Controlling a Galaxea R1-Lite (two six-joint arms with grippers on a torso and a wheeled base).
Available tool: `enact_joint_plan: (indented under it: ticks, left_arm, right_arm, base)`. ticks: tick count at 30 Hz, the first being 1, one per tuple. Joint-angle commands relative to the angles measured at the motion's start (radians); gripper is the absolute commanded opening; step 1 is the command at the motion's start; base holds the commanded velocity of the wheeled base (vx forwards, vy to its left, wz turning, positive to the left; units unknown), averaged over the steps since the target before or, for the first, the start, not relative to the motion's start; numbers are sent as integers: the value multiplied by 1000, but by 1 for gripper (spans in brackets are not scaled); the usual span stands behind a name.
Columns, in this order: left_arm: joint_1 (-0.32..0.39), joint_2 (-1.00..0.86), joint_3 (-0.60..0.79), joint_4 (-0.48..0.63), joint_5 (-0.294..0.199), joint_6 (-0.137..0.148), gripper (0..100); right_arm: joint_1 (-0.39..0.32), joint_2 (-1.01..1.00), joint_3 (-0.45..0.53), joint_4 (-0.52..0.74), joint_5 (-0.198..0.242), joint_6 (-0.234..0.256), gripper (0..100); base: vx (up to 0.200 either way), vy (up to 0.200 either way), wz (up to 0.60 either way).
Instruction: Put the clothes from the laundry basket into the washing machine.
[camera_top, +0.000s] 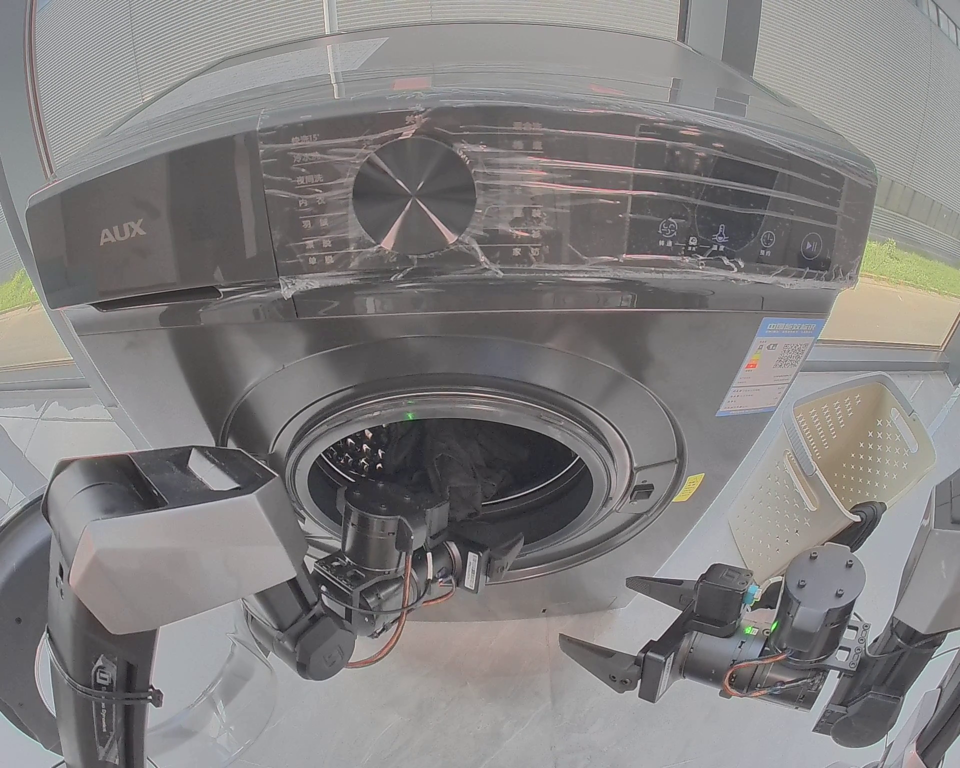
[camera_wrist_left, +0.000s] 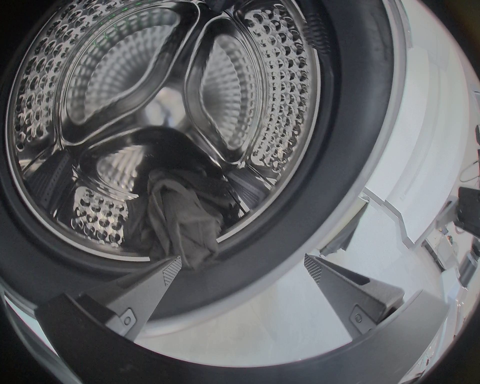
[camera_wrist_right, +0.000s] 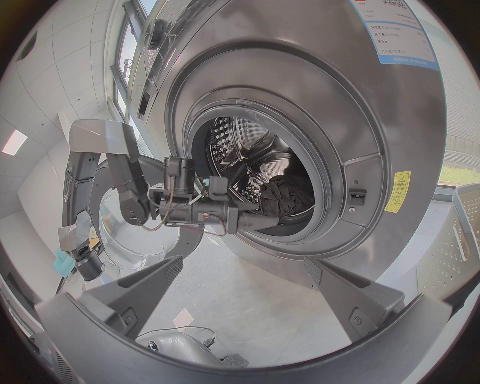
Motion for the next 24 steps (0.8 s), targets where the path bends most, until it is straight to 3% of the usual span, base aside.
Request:
enact_joint_plan:
  ticks: [1, 9, 17, 18, 24]
  left_arm:
    - [61, 104, -182, 24, 4, 25, 100]
    - [111, 232, -390, 129, 24, 34, 100]
    - [119, 281, -450, 152, 26, 37, 100]
    - [119, 284, -461, 155, 26, 37, 0]
    - [141, 322, -607, 142, 83, 25, 0]
  right_arm:
    - [-1, 4, -1, -1, 2, 0, 100]
    - [-3, 4, -1, -1, 2, 0, 100]
    - [-9, 4, -3, -1, 3, 0, 100]
    - [-9, 4, -3, -1, 3, 0, 100]
    - [-10, 5, -3, -2, 3, 1, 100]
  base:
    - [0, 0, 0]
    - [0, 0, 0]
    - [0, 0, 0]
    - [0, 0, 0]
    - [0, 0, 0]
